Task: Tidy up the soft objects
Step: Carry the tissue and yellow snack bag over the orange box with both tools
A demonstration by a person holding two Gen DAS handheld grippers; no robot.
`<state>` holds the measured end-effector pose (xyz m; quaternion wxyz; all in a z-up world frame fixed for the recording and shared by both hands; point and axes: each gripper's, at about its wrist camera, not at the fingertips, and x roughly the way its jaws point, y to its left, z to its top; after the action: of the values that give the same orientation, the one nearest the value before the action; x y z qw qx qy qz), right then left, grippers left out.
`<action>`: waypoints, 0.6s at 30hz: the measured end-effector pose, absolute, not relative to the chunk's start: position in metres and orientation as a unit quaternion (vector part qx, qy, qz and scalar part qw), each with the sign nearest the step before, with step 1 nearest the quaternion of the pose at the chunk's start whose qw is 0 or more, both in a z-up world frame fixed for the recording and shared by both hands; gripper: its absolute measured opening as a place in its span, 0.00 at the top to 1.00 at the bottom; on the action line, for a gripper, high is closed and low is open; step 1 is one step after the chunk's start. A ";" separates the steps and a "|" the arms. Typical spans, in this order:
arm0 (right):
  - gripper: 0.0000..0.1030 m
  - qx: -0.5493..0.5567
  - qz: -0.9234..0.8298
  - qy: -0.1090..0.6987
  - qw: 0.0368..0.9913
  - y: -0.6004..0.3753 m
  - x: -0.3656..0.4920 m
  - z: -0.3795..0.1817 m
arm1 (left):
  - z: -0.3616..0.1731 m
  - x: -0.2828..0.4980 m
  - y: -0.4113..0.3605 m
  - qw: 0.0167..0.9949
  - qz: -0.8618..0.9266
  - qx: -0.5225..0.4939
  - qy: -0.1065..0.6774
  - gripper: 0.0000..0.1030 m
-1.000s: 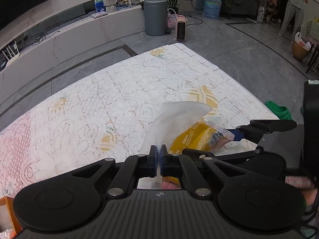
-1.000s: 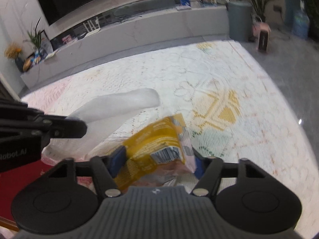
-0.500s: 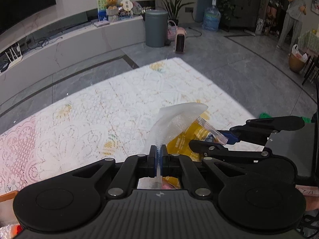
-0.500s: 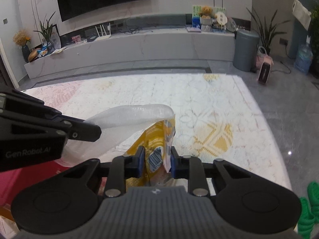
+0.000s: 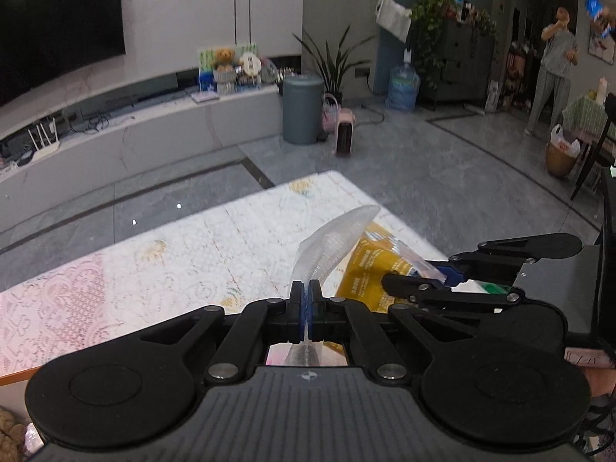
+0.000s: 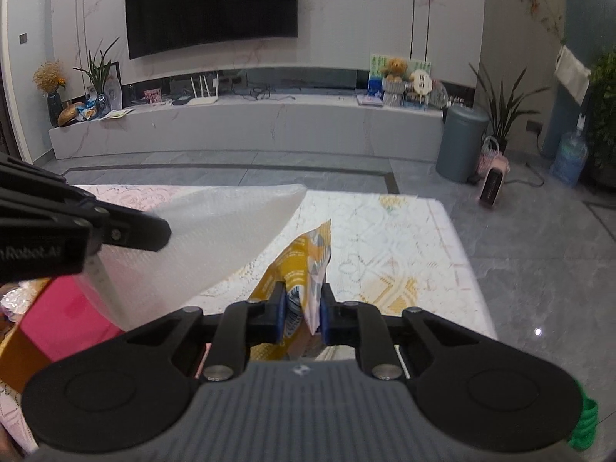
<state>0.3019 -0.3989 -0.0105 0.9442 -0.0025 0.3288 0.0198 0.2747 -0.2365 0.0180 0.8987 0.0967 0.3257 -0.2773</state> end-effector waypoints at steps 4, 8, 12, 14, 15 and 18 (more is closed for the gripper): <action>0.86 -0.015 0.015 0.309 0.951 -0.389 0.281 0.013 | 0.030 0.257 -0.217 0.908 -0.269 0.091 0.309 1.00; 0.86 -0.019 0.023 0.293 0.956 -0.377 0.259 0.035 | 0.041 0.243 -0.189 0.919 -0.250 0.078 0.294 1.00; 0.86 -0.025 0.034 0.276 0.960 -0.360 0.238 0.056 | 0.048 0.233 -0.159 0.928 -0.232 0.072 0.284 1.00; 0.86 -0.028 0.046 0.269 0.962 -0.348 0.228 0.066 | 0.051 0.226 -0.144 0.932 -0.220 0.069 0.279 1.00; 0.86 -0.030 0.052 0.265 0.962 -0.341 0.222 0.072 | 0.052 0.223 -0.137 0.934 -0.214 0.070 0.277 1.00; 0.86 -0.032 0.073 0.254 0.964 -0.321 0.211 0.084 | 0.056 0.216 -0.114 0.940 -0.192 0.072 0.272 1.00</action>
<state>0.2109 -0.3215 0.0843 0.9639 -0.0321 0.2542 0.0727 0.2155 -0.1139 0.0562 0.9404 0.0716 0.2715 -0.1917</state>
